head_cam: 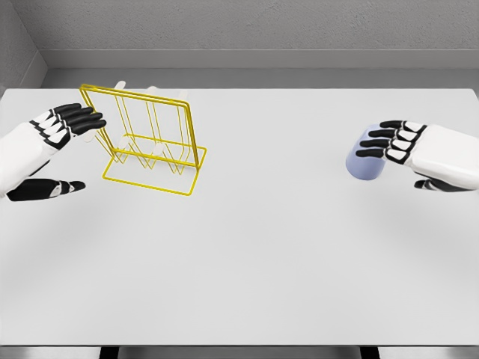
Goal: Place the cup on the cup holder with both arms
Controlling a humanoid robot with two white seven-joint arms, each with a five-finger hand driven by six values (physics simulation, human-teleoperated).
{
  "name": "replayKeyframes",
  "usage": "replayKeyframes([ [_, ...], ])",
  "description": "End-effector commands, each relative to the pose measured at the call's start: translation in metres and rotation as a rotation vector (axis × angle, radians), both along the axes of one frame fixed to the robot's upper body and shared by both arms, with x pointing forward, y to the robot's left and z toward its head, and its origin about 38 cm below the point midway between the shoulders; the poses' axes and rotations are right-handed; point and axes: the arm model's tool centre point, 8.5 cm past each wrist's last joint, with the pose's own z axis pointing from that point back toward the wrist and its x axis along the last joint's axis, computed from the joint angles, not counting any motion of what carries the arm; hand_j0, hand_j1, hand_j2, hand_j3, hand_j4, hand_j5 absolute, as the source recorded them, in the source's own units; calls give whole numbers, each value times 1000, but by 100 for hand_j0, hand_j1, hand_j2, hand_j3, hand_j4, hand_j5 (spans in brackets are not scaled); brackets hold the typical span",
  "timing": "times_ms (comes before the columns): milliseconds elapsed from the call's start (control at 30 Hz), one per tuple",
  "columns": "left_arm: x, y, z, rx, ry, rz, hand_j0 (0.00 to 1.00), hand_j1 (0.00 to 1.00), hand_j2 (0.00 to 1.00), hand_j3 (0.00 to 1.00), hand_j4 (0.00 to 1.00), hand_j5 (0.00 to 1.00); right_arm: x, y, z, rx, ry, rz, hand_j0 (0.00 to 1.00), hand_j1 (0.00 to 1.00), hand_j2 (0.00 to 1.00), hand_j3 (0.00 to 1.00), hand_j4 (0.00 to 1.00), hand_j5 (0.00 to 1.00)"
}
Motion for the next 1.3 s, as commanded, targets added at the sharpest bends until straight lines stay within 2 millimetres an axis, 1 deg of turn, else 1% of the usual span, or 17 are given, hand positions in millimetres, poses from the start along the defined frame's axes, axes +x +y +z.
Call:
replayKeyframes([
  [0, 0, -2, -1, -22, -1, 1, 100, 100, 100, 100, 100, 100, 0, 1, -1, 7, 6, 1, 100, 100, 100, 100, 100, 100],
  [167, 1, -3, -1, -36, -4, 2, 100, 100, 100, 100, 100, 100, -1, 0, -4, 12, 17, 1, 100, 100, 100, 100, 100, 100],
  [200, 2, -1, -1, -37, -3, 7, 100, 100, 100, 100, 100, 100, 1, 1, -1, 14, 7, 3, 100, 100, 100, 100, 100, 100],
  [233, 1, -2, 0, -45, -5, 3, 100, 100, 100, 100, 100, 100, 7, 2, 11, -1, -28, 5, 100, 100, 100, 100, 100, 100],
  [267, 1, -4, -1, -54, -5, 3, 100, 100, 100, 100, 100, 100, 15, -6, 20, -33, -42, -22, 100, 100, 100, 100, 100, 100],
  [300, 1, -4, -2, -57, -3, 5, 100, 100, 100, 100, 100, 100, 26, -7, 27, -110, -21, -40, 100, 100, 100, 100, 100, 100],
  [333, 1, -4, -2, -60, -3, 5, 100, 100, 100, 100, 100, 100, 36, -5, 26, -143, 2, -55, 100, 100, 100, 100, 100, 100],
  [400, 1, -7, -4, -78, -6, 6, 100, 100, 100, 100, 100, 100, 61, -3, 15, -186, 80, -97, 100, 100, 100, 100, 100, 100],
  [500, 2, -10, -6, -107, -12, 7, 100, 100, 100, 100, 100, 100, 78, -8, 22, -218, 88, -129, 100, 100, 100, 100, 100, 100],
  [600, 2, -13, -9, -119, -6, 2, 100, 100, 100, 100, 100, 100, 107, -4, 11, -223, 133, -154, 100, 100, 100, 100, 100, 100],
  [667, 1, -15, -12, -157, 6, 1, 100, 100, 100, 100, 100, 100, 119, -1, 1, -250, 174, -166, 100, 100, 100, 100, 100, 100],
  [733, -2, -23, -23, -297, 98, -30, 100, 100, 100, 100, 100, 100, 134, 2, -14, -276, 203, -187, 100, 100, 100, 100, 100, 100],
  [800, -5, -33, -38, -362, 181, -56, 100, 100, 100, 100, 100, 100, 146, -4, -14, -294, 201, -228, 100, 100, 100, 100, 100, 100],
  [867, -9, -43, -49, -442, 262, -83, 100, 100, 100, 100, 100, 100, 151, -13, -11, -331, 193, -261, 100, 100, 100, 100, 100, 100],
  [1000, -15, -51, -63, -500, 351, -106, 100, 100, 100, 100, 100, 100, 160, 1, -29, -389, 205, -250, 100, 100, 100, 100, 100, 100],
  [1167, -32, -73, -95, -487, 474, -149, 100, 100, 100, 100, 100, 100, 160, 15, -35, -396, 208, -215, 100, 100, 100, 100, 100, 100],
  [1267, -40, -77, -107, -468, 527, -164, 100, 100, 100, 100, 100, 100, 159, 15, -37, -401, 212, -213, 100, 100, 100, 100, 100, 100],
])
